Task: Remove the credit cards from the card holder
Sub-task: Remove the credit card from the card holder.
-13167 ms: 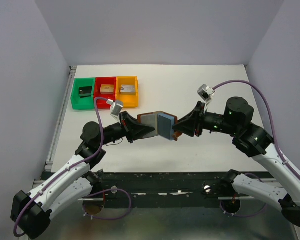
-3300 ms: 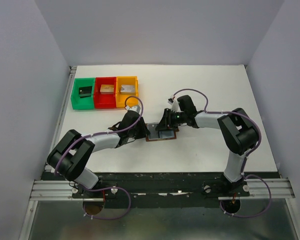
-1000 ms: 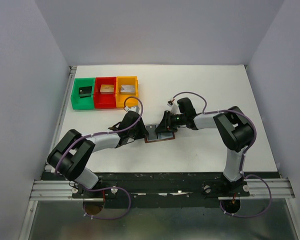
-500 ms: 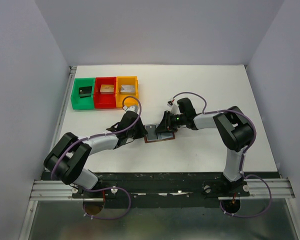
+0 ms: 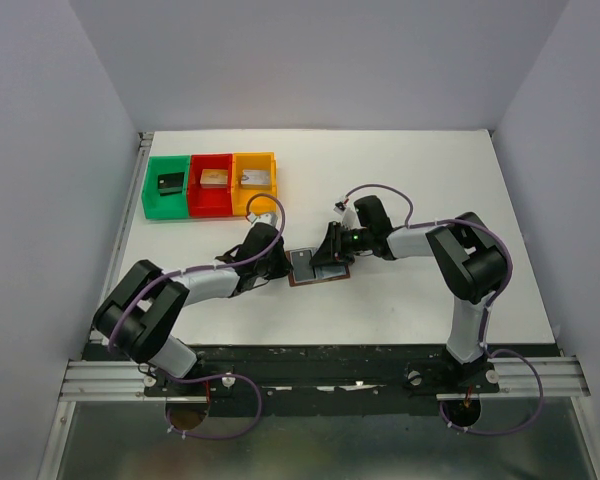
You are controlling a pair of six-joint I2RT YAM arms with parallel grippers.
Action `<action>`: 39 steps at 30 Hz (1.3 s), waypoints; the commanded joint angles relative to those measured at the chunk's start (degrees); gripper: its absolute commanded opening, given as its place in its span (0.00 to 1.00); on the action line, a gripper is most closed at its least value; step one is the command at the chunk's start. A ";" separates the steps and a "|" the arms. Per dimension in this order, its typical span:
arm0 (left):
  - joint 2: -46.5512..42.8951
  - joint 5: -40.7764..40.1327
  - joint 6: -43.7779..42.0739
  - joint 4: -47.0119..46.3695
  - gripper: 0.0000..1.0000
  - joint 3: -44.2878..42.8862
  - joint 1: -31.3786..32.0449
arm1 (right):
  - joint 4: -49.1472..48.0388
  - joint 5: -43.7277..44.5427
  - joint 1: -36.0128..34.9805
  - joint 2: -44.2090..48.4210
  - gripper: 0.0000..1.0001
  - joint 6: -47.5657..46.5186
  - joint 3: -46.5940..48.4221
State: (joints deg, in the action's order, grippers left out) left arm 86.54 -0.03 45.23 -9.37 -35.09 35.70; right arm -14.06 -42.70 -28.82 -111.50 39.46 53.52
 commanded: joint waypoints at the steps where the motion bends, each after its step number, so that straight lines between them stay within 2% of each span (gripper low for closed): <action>1: 1.43 -0.67 -0.76 -0.65 0.03 -0.77 -0.02 | -1.31 -1.60 -0.27 -1.17 0.35 0.44 -0.52; 5: 2.22 -0.67 -0.67 -0.30 0.00 -1.12 -0.02 | -1.75 -1.86 -0.27 -0.73 0.35 0.70 -0.87; 20: 3.90 -0.23 -0.41 -0.39 0.00 -0.77 -0.02 | -3.25 -2.92 -0.27 -1.70 0.35 1.93 -1.22; 24: 4.25 -0.05 -0.15 -0.39 0.00 -0.68 -0.02 | -8.60 -5.02 -0.27 -2.05 0.35 5.18 -2.19; 28: 4.16 -0.14 -0.23 -0.30 0.00 -0.42 -0.02 | -14.23 -6.96 -0.19 -2.84 0.41 8.79 -3.33; 34: 4.07 -0.06 -0.32 -0.13 0.00 -0.42 -0.02 | -10.56 -5.21 -0.19 -2.75 0.44 6.68 -2.98; 39: 4.16 -0.06 -0.23 -0.21 0.00 -0.59 -0.02 | -1.51 -1.61 -0.19 -1.79 0.43 1.16 -1.58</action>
State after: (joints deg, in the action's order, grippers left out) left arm 88.75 -0.08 45.25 -11.09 -35.68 35.35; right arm -22.94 -45.93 -28.03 -112.92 45.21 50.81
